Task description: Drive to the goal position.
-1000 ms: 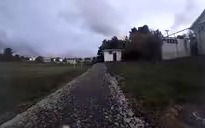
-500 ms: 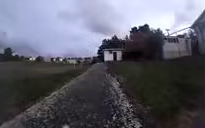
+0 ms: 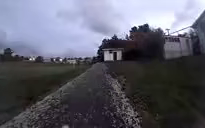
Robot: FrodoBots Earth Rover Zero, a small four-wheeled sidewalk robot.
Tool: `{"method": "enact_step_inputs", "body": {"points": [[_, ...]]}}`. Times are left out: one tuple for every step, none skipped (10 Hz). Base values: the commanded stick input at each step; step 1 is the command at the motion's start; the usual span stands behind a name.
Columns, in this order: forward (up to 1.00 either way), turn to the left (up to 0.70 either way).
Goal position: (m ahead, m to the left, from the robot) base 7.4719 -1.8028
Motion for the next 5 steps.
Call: {"method": "enact_step_inputs", "body": {"points": [[0.60,0.00],[0.60,0.00],[0.60,0.00],[0.60,0.00],[0.60,0.00]]}}
